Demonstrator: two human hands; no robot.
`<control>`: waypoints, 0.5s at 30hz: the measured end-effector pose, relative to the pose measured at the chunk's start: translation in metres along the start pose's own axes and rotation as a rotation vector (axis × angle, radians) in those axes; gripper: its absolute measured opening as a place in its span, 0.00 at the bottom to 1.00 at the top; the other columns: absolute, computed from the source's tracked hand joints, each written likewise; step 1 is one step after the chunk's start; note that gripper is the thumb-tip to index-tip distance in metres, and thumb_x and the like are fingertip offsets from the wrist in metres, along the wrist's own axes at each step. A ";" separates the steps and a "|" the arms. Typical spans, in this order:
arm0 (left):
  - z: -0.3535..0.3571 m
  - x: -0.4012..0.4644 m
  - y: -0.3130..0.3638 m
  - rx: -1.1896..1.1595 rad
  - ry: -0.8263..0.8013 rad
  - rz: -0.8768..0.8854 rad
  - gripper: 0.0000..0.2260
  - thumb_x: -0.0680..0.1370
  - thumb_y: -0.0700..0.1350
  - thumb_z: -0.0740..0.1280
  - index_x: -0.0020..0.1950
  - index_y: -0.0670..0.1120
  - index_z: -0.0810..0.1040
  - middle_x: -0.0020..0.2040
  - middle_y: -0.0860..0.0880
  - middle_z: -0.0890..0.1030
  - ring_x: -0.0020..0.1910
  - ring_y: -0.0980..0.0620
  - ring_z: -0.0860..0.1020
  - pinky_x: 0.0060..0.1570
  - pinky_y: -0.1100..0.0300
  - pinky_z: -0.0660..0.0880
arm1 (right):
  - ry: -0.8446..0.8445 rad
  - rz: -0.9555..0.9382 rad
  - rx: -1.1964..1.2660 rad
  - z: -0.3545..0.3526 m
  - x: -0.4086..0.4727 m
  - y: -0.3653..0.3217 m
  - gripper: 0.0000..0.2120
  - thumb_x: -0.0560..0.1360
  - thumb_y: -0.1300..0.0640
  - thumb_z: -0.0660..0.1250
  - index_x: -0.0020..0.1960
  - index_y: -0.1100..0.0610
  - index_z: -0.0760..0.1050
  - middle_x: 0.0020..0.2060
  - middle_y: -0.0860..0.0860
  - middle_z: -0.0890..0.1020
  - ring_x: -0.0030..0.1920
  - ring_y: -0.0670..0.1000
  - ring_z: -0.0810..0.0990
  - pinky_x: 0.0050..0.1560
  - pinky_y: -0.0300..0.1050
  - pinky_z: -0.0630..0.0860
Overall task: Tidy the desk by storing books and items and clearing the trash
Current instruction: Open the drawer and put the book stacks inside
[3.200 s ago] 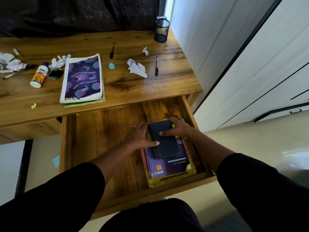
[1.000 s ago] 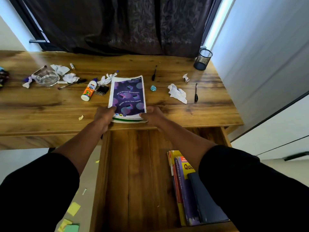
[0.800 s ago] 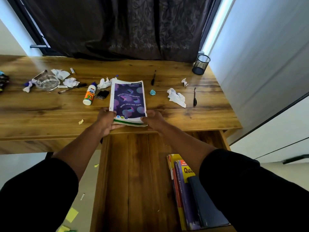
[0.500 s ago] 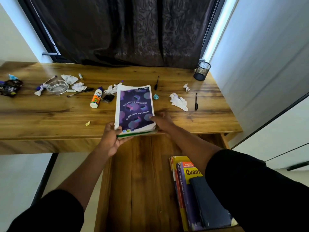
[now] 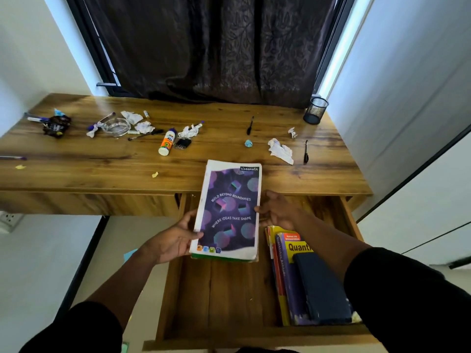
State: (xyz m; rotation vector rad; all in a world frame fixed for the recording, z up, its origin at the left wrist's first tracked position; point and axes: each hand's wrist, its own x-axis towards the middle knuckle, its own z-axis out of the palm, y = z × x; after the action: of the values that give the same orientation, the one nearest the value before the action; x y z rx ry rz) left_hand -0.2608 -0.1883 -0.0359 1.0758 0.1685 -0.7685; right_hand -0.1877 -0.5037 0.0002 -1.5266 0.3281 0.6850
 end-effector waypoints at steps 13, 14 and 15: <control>0.034 0.003 -0.061 0.602 0.390 -0.133 0.11 0.81 0.45 0.69 0.62 0.48 0.74 0.59 0.44 0.82 0.54 0.44 0.83 0.47 0.48 0.84 | 0.126 0.115 -0.180 0.015 -0.044 0.092 0.23 0.74 0.67 0.71 0.63 0.50 0.72 0.53 0.54 0.84 0.51 0.57 0.85 0.43 0.58 0.84; 0.036 0.005 -0.068 0.679 0.422 -0.150 0.10 0.81 0.45 0.69 0.62 0.49 0.74 0.59 0.45 0.81 0.54 0.46 0.82 0.43 0.52 0.83 | 0.133 0.118 -0.206 0.021 -0.043 0.099 0.26 0.73 0.66 0.72 0.66 0.50 0.70 0.55 0.54 0.84 0.52 0.57 0.84 0.41 0.56 0.84; 0.038 0.006 -0.074 0.737 0.450 -0.165 0.09 0.81 0.44 0.69 0.60 0.49 0.74 0.58 0.46 0.80 0.53 0.48 0.81 0.40 0.55 0.83 | 0.147 0.131 -0.240 0.025 -0.042 0.106 0.28 0.72 0.65 0.73 0.68 0.50 0.69 0.56 0.54 0.83 0.53 0.58 0.84 0.42 0.56 0.84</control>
State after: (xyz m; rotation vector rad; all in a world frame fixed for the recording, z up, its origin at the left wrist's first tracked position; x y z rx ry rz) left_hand -0.3125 -0.2413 -0.0743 1.9531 0.3759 -0.7401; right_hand -0.2881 -0.4972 -0.0581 -1.8008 0.4737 0.7373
